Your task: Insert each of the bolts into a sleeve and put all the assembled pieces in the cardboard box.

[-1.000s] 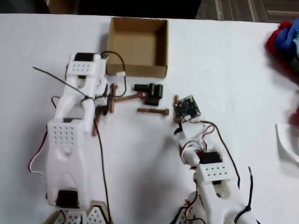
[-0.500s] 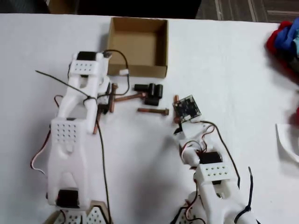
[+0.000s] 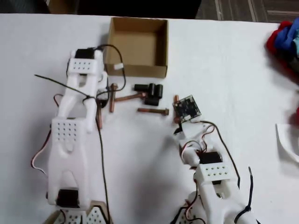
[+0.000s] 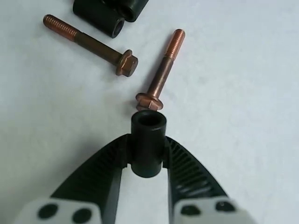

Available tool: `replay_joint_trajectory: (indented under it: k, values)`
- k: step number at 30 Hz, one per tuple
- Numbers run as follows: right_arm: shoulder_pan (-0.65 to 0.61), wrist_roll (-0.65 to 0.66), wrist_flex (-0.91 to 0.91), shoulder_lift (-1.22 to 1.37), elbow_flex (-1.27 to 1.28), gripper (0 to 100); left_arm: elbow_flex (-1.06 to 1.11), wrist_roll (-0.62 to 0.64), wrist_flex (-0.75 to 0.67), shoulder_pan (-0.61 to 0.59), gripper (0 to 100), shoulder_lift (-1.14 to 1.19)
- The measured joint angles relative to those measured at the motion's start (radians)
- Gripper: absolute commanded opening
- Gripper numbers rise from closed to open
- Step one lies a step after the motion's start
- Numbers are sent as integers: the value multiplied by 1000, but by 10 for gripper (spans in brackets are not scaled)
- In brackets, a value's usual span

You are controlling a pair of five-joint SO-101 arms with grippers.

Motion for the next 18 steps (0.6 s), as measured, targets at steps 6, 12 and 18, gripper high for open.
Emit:
replay_joint_trajectory:
  k: [6,12,18]
  values:
    - [0,0,0,0,0,21,-18,3,0,0,72,32]
    - [0,0,-21,0,6,21,-38,3,5,0,72,61]
    - [0,0,-21,0,6,21,-51,3,5,9,27,87]
